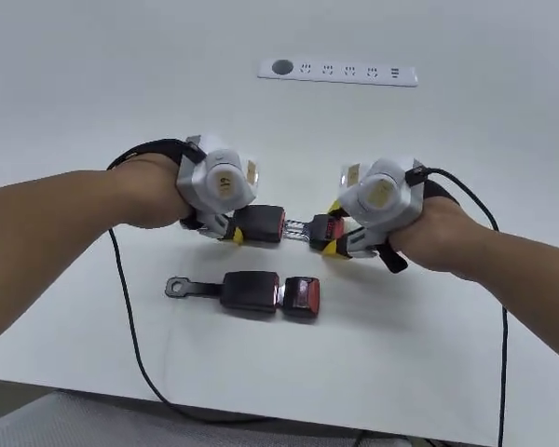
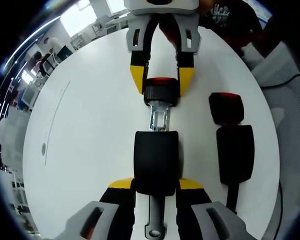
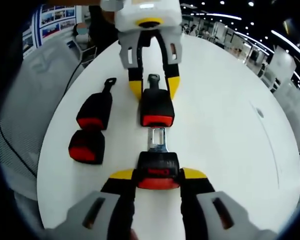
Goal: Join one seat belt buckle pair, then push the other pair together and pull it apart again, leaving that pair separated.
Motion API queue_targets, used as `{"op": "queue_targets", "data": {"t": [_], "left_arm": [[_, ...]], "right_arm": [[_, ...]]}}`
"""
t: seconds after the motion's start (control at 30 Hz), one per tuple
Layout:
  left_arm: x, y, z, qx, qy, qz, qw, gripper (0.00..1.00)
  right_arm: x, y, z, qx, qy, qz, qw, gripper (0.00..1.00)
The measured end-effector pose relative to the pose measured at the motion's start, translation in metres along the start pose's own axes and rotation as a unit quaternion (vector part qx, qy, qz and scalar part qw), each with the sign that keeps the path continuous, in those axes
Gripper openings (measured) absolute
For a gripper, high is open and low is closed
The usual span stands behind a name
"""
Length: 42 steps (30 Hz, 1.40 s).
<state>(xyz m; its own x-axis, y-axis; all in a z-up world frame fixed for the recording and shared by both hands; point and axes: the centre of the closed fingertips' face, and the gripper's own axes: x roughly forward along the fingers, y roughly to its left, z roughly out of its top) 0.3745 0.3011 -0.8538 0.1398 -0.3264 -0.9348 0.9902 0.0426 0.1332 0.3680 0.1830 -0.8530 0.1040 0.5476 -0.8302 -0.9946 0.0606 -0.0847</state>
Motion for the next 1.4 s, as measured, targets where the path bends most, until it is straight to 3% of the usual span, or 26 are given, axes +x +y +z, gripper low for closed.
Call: {"op": "queue_targets", "data": {"t": [0.3, 0.63, 0.8, 0.87, 0.97, 1.07, 1.2, 1.4], "left_arm": [[-0.001, -0.001, 0.001, -0.006, -0.003, 0.004, 1.0, 0.31], [0.0, 0.0, 0.001, -0.004, 0.003, 0.007, 1.0, 0.31], [0.0, -0.001, 0.001, -0.004, 0.012, 0.012, 0.9998, 0.32], [0.0, 0.0, 0.001, 0.0, 0.016, 0.015, 0.9998, 0.32], [-0.001, 0.0, 0.002, 0.014, 0.019, 0.027, 0.9994, 0.33], [-0.004, 0.0, -0.002, 0.006, 0.026, 0.043, 0.9987, 0.36], [-0.019, -0.004, -0.006, -0.002, 0.023, 0.062, 0.9978, 0.44], [-0.048, -0.013, -0.012, -0.046, -0.002, 0.104, 0.9936, 0.47]], "right_arm": [[-0.029, -0.004, -0.054, 0.006, 0.04, -0.011, 0.9991, 0.35], [-0.05, -0.002, -0.084, 0.009, 0.066, -0.02, 0.9975, 0.36], [-0.053, -0.001, -0.085, 0.019, 0.068, -0.032, 0.997, 0.37], [-0.056, -0.009, -0.084, 0.002, 0.078, -0.065, 0.9948, 0.4], [-0.056, -0.006, -0.083, -0.003, 0.084, -0.075, 0.9936, 0.42], [-0.059, -0.005, -0.083, 0.002, 0.083, -0.087, 0.9927, 0.46], [-0.071, -0.002, -0.083, 0.029, 0.067, -0.11, 0.9913, 0.53], [-0.089, 0.012, -0.078, 0.075, 0.028, -0.127, 0.9887, 0.56]]}}
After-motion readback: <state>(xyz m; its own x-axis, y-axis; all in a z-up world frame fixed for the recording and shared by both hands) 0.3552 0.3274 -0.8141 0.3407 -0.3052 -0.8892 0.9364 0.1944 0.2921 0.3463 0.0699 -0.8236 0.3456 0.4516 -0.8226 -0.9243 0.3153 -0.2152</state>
